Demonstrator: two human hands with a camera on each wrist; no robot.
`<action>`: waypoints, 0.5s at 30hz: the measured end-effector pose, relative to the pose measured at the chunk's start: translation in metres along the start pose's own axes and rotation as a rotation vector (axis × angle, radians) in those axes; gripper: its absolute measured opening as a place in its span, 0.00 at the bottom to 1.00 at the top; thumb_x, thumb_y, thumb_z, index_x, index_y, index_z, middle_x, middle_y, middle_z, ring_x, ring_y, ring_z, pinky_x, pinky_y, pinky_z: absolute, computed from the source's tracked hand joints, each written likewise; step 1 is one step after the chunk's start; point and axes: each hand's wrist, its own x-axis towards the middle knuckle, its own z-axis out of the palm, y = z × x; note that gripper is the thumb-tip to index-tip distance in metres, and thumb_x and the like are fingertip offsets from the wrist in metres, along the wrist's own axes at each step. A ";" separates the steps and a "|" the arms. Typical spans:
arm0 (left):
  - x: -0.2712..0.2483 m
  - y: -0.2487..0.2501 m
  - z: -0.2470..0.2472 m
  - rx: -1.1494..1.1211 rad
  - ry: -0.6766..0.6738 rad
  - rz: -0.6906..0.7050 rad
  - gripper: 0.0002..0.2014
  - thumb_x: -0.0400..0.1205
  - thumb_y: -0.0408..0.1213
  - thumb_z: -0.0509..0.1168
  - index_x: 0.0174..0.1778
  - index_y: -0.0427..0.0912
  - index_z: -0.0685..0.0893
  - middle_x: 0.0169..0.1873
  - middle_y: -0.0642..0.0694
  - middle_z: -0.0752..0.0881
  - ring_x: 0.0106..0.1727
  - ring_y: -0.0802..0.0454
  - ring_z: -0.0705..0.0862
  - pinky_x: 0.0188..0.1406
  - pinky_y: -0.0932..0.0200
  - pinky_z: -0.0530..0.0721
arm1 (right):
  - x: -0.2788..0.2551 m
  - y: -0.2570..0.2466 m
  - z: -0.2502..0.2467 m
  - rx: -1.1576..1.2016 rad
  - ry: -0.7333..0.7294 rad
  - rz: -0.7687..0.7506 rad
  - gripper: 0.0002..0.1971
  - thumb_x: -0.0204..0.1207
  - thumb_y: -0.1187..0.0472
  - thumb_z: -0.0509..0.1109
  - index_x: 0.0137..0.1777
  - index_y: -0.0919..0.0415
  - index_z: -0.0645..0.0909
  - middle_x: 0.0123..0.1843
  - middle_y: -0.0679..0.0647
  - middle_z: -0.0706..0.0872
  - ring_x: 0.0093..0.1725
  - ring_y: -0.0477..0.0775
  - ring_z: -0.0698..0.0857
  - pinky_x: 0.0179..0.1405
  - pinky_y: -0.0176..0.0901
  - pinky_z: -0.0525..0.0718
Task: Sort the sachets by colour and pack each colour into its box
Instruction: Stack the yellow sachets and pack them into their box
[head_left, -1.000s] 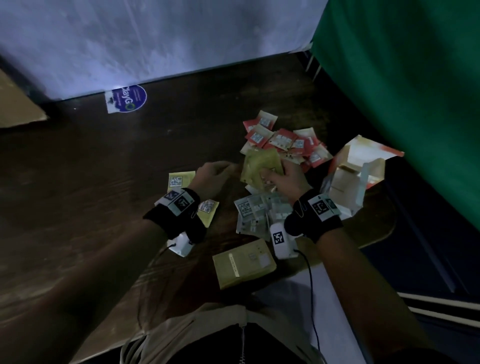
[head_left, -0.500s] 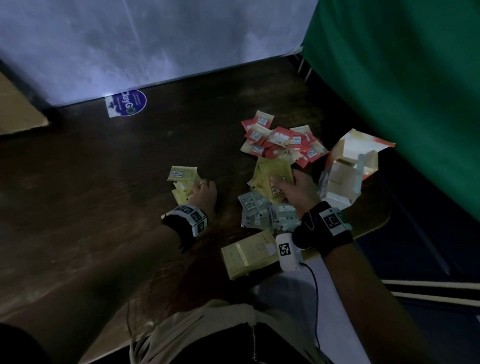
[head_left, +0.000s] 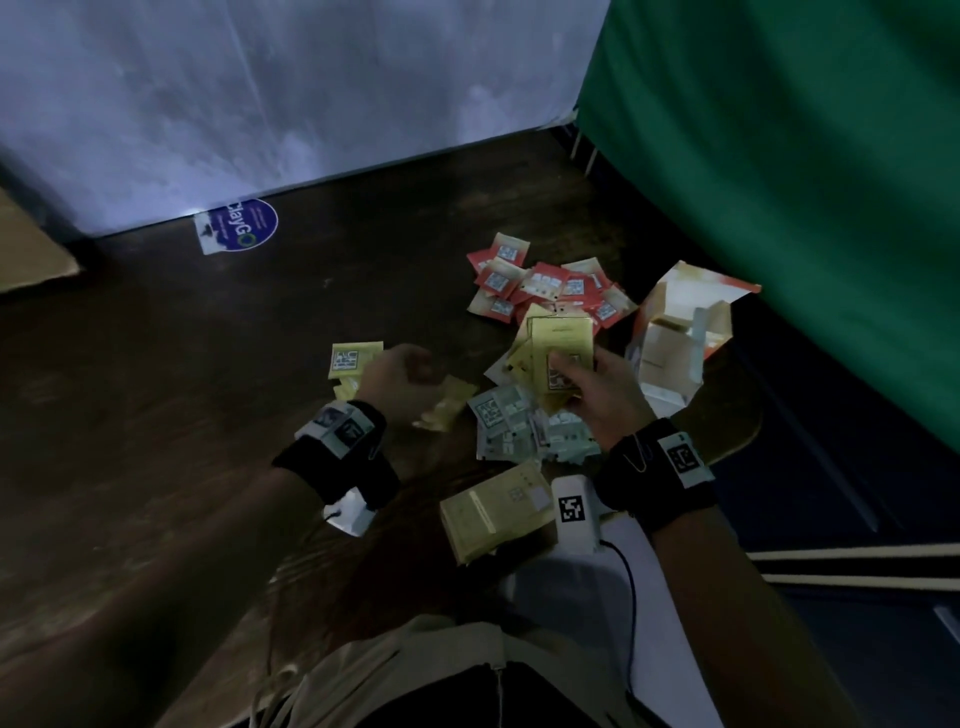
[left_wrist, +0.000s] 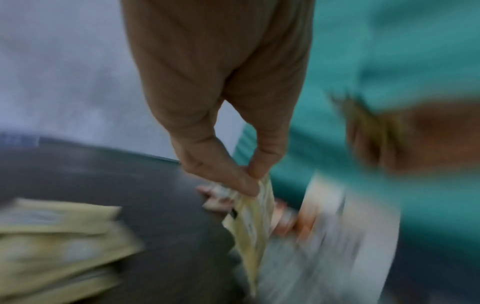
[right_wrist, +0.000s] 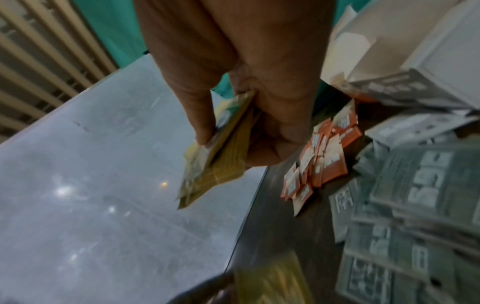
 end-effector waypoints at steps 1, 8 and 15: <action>-0.004 0.013 -0.006 -0.168 -0.021 -0.011 0.21 0.74 0.34 0.74 0.62 0.38 0.81 0.47 0.49 0.84 0.41 0.56 0.84 0.39 0.62 0.81 | -0.002 -0.001 0.003 0.036 -0.048 0.029 0.07 0.80 0.65 0.66 0.55 0.60 0.83 0.50 0.56 0.89 0.48 0.55 0.88 0.49 0.54 0.87; -0.013 0.062 -0.016 -0.764 -0.308 -0.086 0.11 0.80 0.26 0.66 0.58 0.37 0.82 0.41 0.47 0.88 0.37 0.57 0.88 0.42 0.61 0.89 | -0.005 0.013 0.031 0.159 -0.138 0.154 0.14 0.82 0.65 0.63 0.66 0.67 0.78 0.58 0.62 0.87 0.57 0.63 0.86 0.53 0.57 0.88; 0.040 -0.016 -0.019 0.212 -0.144 -0.102 0.30 0.73 0.42 0.76 0.70 0.42 0.76 0.66 0.40 0.79 0.65 0.44 0.79 0.63 0.52 0.78 | -0.002 0.018 0.016 0.056 0.006 0.132 0.08 0.81 0.62 0.67 0.58 0.57 0.80 0.49 0.53 0.88 0.48 0.54 0.87 0.40 0.48 0.86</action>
